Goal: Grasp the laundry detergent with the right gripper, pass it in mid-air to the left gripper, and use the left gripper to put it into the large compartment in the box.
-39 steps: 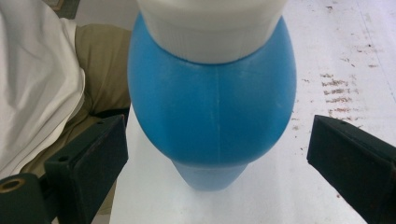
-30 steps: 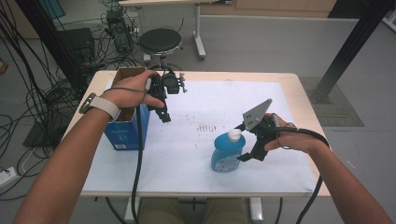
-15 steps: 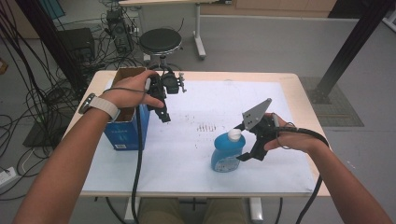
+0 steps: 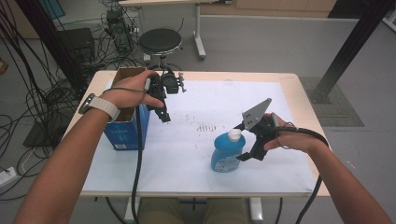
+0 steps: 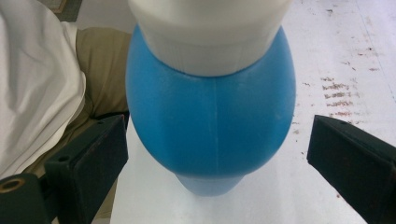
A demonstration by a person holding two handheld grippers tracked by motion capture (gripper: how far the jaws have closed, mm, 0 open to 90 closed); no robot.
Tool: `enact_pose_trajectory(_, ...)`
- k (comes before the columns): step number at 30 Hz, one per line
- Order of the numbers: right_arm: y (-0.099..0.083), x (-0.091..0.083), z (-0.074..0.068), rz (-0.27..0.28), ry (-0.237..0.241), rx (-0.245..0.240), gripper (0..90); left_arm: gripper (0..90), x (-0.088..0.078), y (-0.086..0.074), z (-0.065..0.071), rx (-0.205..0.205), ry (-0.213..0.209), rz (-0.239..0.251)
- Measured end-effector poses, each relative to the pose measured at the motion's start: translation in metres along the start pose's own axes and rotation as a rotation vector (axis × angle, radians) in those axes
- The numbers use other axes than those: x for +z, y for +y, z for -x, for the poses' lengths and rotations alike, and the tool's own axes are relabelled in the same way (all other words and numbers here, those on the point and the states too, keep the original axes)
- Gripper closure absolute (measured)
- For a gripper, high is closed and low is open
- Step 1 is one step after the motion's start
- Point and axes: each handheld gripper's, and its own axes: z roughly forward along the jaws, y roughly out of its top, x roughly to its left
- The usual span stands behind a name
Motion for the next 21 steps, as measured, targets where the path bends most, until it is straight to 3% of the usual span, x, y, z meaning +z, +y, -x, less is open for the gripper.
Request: enact_pose_trajectory(21, -0.0014, 0.0011, -0.0001, 0.007, 0.001, 0.003, 5.0, 11.0, 0.0004, -0.0006, 0.0000, -0.008, 0.001, 0.010)
